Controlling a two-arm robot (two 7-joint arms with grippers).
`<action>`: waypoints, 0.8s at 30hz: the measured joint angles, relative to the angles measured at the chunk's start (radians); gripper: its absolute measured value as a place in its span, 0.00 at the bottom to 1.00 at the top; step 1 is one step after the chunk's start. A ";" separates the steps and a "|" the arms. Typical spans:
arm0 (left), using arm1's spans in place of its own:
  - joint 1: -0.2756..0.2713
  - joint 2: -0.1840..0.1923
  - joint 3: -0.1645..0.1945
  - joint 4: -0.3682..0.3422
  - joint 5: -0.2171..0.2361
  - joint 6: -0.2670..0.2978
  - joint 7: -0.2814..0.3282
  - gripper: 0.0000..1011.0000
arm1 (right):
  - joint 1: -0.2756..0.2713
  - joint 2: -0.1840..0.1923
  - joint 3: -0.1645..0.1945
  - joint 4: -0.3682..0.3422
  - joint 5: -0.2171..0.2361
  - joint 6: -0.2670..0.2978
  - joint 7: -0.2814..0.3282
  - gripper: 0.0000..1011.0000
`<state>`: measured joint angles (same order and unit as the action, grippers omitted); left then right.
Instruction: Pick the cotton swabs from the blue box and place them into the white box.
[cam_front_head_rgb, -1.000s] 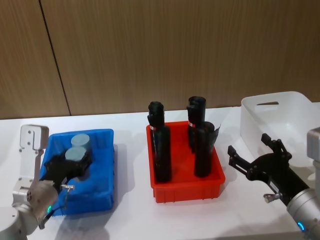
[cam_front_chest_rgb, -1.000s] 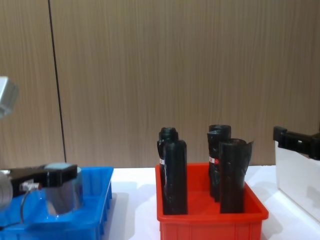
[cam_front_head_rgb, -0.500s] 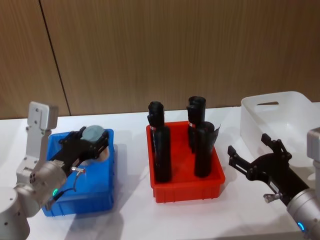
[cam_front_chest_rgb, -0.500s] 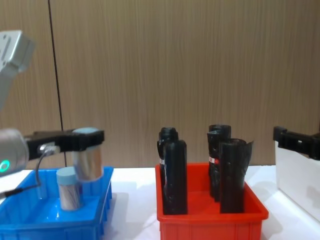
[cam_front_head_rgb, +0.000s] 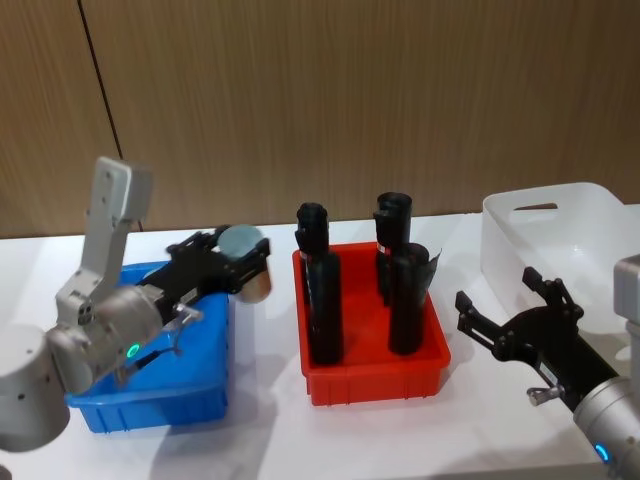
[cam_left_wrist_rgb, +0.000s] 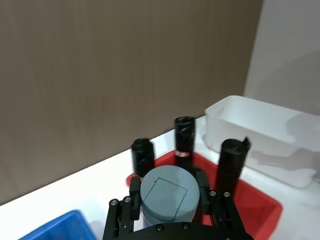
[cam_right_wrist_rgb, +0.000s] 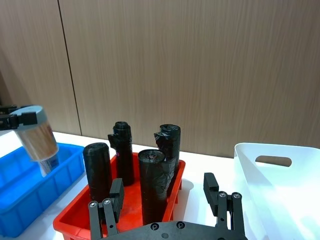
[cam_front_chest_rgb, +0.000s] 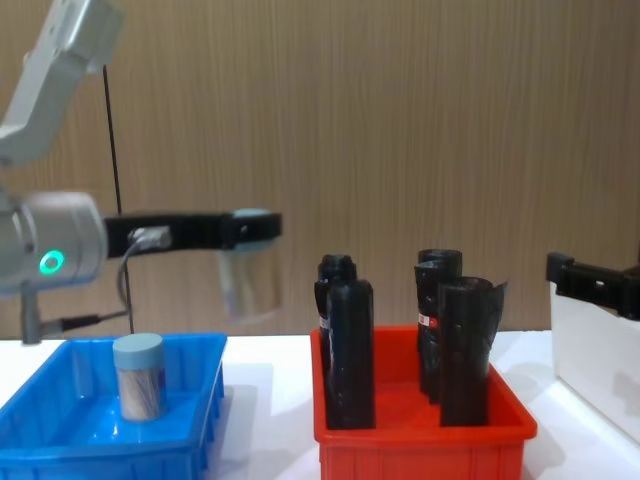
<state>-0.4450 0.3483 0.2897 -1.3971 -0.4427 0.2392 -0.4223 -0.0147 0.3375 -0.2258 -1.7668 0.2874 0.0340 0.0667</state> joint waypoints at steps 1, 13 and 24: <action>-0.007 -0.003 0.002 0.002 0.000 0.005 -0.010 0.67 | 0.000 0.000 0.000 0.000 0.000 0.000 0.000 0.99; -0.119 -0.058 0.031 0.072 0.026 0.082 -0.170 0.67 | 0.000 0.000 0.000 0.000 0.000 0.000 0.000 0.99; -0.223 -0.112 0.057 0.167 0.062 0.132 -0.270 0.67 | 0.000 0.000 0.000 0.000 0.000 0.000 0.000 0.99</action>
<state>-0.6683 0.2364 0.3470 -1.2301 -0.3806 0.3710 -0.6924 -0.0146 0.3374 -0.2258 -1.7668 0.2874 0.0340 0.0667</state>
